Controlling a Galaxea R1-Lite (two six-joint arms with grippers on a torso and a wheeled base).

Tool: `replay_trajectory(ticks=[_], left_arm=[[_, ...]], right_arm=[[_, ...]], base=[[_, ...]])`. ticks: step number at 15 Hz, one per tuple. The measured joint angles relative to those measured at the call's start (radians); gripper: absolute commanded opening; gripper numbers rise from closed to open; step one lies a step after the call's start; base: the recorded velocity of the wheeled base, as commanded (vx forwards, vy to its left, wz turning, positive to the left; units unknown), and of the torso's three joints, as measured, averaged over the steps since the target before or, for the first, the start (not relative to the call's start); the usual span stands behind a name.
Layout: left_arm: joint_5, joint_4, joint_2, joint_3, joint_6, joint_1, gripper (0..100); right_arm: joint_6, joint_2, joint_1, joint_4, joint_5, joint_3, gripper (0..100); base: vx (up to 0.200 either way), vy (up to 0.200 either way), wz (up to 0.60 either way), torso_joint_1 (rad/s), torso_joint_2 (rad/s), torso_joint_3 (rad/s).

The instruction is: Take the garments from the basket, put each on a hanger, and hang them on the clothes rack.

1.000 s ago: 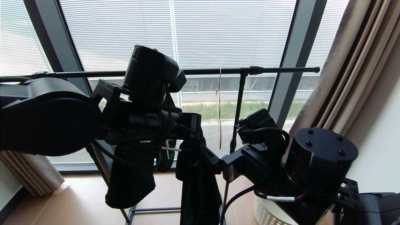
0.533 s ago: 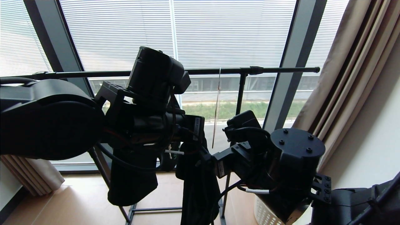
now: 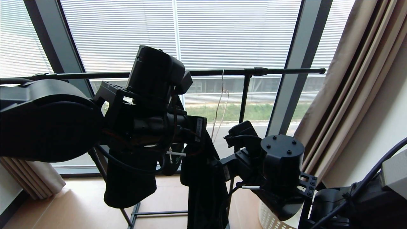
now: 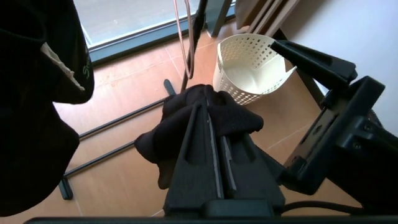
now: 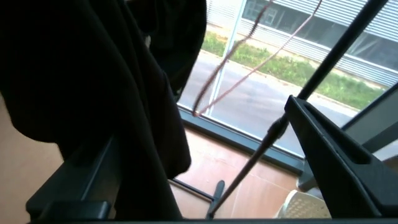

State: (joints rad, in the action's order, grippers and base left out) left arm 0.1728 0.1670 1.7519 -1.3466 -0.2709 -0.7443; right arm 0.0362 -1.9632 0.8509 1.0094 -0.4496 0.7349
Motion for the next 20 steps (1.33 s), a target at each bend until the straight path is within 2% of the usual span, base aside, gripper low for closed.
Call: replay_trajectory(ticks=[6,11,12,16,20], left_arm=[[-0.001,0.000,-0.025,-0.004,-0.003,0.025,0],[-0.005,0.000,-0.034,-0.002,-0.007,0.030,0],[-0.006,0.001,-0.034,0.000,-0.007,0.029,0],[-0.009,0.001,-0.035,0.004,-0.007,0.029,0],[-0.045,0.000,-0.050,0.064,-0.004,0.032,0]], right_arm=[[0.049,-0.033,-0.002,0.005,0.011,-0.063,100],[0.054,-0.041,-0.002,0.005,0.011,-0.076,100],[0.054,-0.042,-0.002,0.005,0.011,-0.076,0],[0.054,-0.043,-0.011,0.008,0.013,-0.069,0],[0.056,-0.025,-0.103,0.008,0.017,-0.051,0]], base=[[0.000,0.000,0.00,0.000,0.00,0.000],[0.000,0.000,0.00,0.000,0.00,0.000],[0.000,0.000,0.00,0.000,0.00,0.000],[0.000,0.000,0.00,0.000,0.00,0.000],[0.000,0.000,0.00,0.000,0.00,0.000]])
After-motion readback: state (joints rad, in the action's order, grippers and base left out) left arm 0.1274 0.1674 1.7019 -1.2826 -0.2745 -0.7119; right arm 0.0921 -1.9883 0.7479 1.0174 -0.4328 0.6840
